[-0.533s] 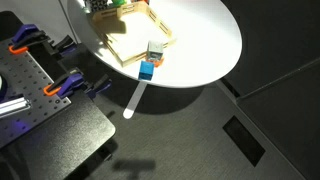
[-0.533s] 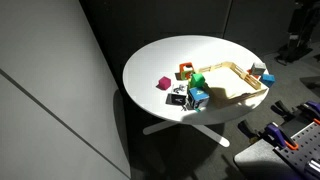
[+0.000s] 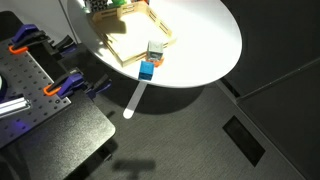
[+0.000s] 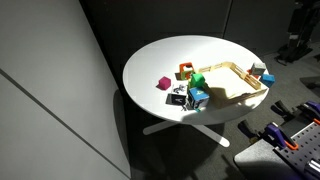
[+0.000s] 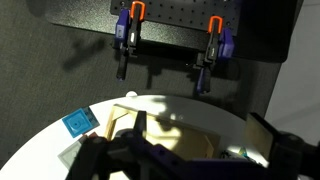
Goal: Put the green and yellow blocks in the box then put one square plush toy in the box
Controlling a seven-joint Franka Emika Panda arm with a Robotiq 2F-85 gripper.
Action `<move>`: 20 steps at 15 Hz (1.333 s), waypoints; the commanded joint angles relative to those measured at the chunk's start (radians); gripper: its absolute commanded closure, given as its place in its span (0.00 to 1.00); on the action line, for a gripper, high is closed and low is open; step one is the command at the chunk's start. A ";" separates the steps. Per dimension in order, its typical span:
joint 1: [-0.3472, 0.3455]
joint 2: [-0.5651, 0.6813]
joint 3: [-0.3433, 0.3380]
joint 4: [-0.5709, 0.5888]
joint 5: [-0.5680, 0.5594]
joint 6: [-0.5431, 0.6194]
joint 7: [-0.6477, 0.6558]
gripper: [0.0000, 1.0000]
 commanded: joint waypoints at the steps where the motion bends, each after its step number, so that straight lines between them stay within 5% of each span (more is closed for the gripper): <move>1: -0.003 0.000 0.003 0.002 0.001 -0.003 -0.001 0.00; 10: 0.004 0.035 0.014 0.032 0.014 0.023 0.016 0.00; 20: 0.020 0.262 0.056 0.229 0.047 0.097 0.031 0.00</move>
